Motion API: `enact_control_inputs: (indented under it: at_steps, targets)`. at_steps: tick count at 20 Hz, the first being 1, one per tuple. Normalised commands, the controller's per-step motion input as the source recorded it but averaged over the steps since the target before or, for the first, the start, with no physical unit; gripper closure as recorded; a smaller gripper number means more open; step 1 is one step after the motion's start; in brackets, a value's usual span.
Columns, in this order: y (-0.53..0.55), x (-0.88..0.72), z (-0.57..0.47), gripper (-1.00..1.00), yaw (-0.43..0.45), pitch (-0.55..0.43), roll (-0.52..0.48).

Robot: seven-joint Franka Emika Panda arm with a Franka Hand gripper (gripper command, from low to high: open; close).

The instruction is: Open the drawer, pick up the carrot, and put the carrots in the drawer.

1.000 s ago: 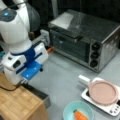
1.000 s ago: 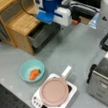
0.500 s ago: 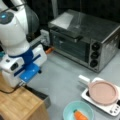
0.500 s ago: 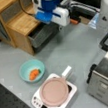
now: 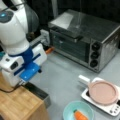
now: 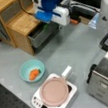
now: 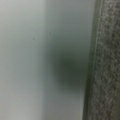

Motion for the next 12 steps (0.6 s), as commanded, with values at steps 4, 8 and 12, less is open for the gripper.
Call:
enact_control_inputs:
  at_steps: [4,8,12]
  targets:
    - [-0.03,0.05,0.08,-1.0,0.049,0.052,0.014]
    - [0.14,0.06,-0.09,-1.0,0.028,0.035,-0.013]
    - [0.27,0.09,-0.29,-1.0,-0.002,-0.004,-0.016]
